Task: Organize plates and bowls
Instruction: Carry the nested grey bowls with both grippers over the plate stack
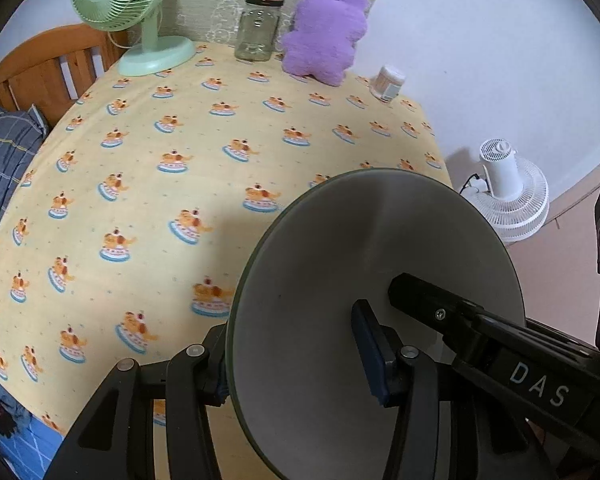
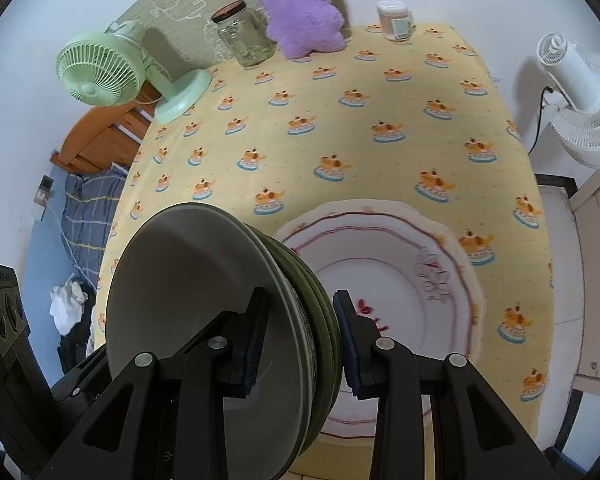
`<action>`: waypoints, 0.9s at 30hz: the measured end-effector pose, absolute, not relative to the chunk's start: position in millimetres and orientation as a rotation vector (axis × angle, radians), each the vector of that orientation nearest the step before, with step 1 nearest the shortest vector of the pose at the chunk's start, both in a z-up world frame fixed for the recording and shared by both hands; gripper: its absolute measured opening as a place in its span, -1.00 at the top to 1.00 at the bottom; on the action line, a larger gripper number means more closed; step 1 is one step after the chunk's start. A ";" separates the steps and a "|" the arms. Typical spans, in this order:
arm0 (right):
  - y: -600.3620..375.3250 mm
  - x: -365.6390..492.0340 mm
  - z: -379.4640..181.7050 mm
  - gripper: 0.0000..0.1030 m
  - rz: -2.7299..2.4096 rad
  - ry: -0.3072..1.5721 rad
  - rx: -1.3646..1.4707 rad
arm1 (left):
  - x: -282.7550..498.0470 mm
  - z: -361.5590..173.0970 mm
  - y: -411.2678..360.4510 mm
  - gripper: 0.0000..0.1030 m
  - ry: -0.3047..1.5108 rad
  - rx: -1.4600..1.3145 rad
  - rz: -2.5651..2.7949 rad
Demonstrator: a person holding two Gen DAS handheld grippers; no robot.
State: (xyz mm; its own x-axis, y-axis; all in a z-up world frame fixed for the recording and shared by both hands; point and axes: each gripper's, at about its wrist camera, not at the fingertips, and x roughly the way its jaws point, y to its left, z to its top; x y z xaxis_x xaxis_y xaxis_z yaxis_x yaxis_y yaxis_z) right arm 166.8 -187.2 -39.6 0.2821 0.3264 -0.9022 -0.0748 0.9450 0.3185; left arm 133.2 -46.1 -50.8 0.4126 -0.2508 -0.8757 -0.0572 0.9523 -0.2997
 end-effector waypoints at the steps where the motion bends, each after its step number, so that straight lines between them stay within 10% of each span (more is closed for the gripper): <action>1: -191.3 166.5 -39.5 0.27 0.268 1.260 0.233 | 133.5 -50.9 -50.0 0.02 1.146 -0.303 -0.127; 27: -247.1 183.4 -72.6 0.27 0.209 1.326 0.263 | 155.6 -83.3 -98.8 0.02 1.232 -0.318 -0.149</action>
